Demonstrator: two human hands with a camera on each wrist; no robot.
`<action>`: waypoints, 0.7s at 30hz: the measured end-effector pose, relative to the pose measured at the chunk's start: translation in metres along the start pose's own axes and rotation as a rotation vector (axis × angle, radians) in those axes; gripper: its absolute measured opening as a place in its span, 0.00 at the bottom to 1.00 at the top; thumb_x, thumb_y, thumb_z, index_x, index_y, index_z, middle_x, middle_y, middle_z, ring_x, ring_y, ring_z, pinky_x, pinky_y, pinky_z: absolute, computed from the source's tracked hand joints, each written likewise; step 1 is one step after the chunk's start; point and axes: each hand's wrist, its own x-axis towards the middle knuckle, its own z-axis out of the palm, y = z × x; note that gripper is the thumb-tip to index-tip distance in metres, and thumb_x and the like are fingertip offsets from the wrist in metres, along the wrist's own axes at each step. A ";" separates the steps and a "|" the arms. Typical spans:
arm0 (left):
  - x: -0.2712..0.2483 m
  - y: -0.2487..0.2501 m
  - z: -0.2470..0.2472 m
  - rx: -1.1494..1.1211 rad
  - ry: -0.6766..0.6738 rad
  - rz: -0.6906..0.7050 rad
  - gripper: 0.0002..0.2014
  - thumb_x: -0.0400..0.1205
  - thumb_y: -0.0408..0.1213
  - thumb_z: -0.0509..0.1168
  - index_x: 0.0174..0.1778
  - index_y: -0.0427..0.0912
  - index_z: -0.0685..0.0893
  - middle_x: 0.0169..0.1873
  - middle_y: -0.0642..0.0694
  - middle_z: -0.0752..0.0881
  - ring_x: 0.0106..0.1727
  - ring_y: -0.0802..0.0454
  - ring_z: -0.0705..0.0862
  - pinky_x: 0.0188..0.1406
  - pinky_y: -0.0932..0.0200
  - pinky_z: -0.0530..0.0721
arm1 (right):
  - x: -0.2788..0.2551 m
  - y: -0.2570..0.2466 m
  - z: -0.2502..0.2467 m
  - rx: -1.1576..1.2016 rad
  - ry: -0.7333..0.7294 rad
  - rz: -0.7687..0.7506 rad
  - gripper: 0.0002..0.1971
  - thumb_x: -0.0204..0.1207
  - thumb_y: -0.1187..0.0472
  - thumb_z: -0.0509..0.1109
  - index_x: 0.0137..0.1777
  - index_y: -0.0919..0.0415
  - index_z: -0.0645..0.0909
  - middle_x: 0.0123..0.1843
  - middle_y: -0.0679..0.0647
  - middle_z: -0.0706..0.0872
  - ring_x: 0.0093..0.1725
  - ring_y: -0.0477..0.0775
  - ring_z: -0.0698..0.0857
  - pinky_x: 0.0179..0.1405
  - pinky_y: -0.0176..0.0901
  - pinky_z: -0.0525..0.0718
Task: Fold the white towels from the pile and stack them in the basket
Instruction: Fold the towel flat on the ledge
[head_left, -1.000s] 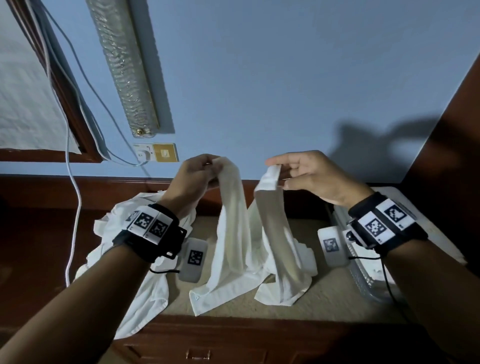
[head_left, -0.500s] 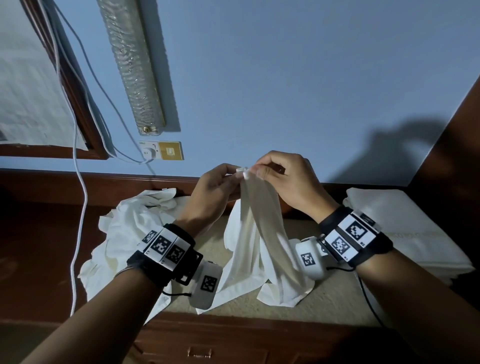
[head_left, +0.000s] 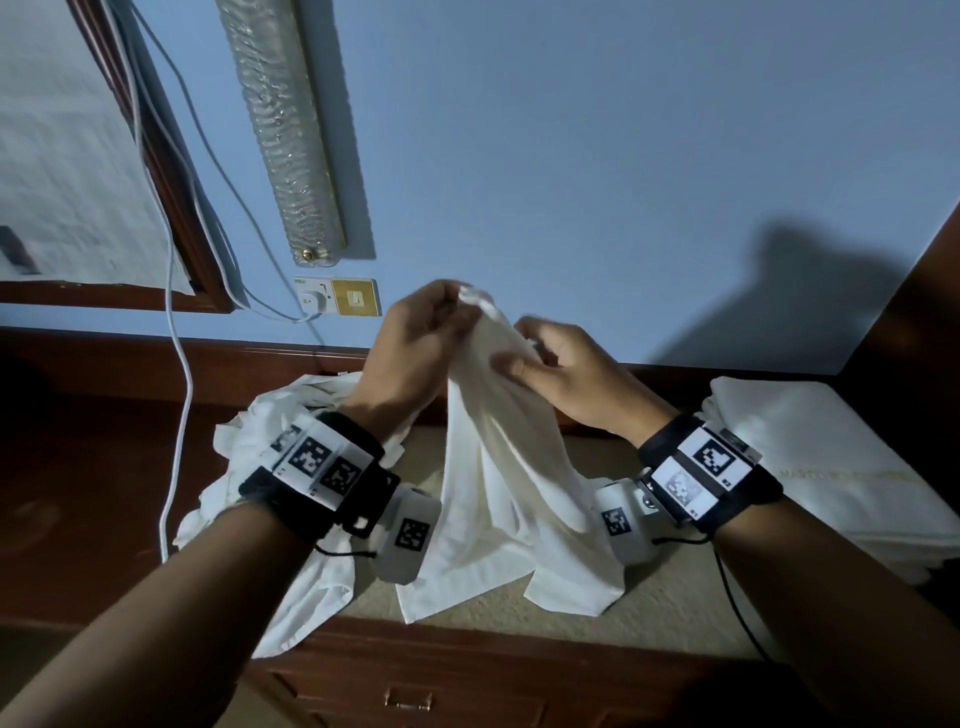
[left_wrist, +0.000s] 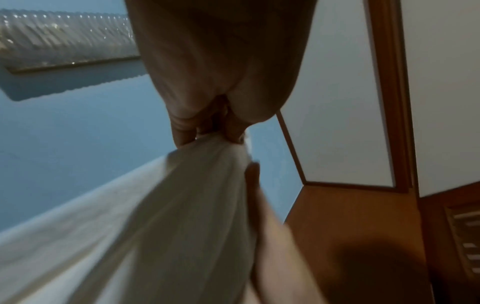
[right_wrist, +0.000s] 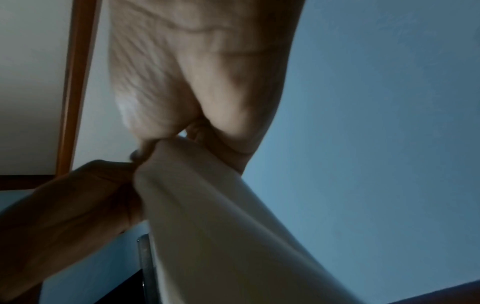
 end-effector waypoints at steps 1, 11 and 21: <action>0.008 0.004 -0.009 0.013 0.024 0.018 0.08 0.89 0.35 0.64 0.51 0.48 0.88 0.40 0.53 0.90 0.44 0.53 0.86 0.45 0.53 0.83 | 0.001 0.004 -0.001 0.006 -0.066 0.045 0.23 0.81 0.39 0.73 0.46 0.62 0.82 0.35 0.45 0.83 0.35 0.48 0.81 0.37 0.45 0.74; 0.065 -0.034 -0.191 0.371 0.450 -0.069 0.09 0.82 0.46 0.63 0.44 0.52 0.88 0.39 0.45 0.85 0.44 0.49 0.81 0.43 0.50 0.77 | -0.052 0.117 -0.037 -0.559 -0.526 0.644 0.15 0.69 0.39 0.83 0.37 0.46 0.85 0.34 0.42 0.92 0.36 0.45 0.90 0.40 0.37 0.81; 0.066 -0.074 -0.209 0.486 0.616 -0.184 0.11 0.89 0.40 0.60 0.57 0.41 0.86 0.47 0.38 0.83 0.47 0.46 0.79 0.38 0.52 0.77 | -0.078 0.189 -0.125 -1.016 -0.250 0.824 0.31 0.73 0.56 0.66 0.78 0.58 0.75 0.74 0.60 0.83 0.72 0.62 0.84 0.70 0.55 0.83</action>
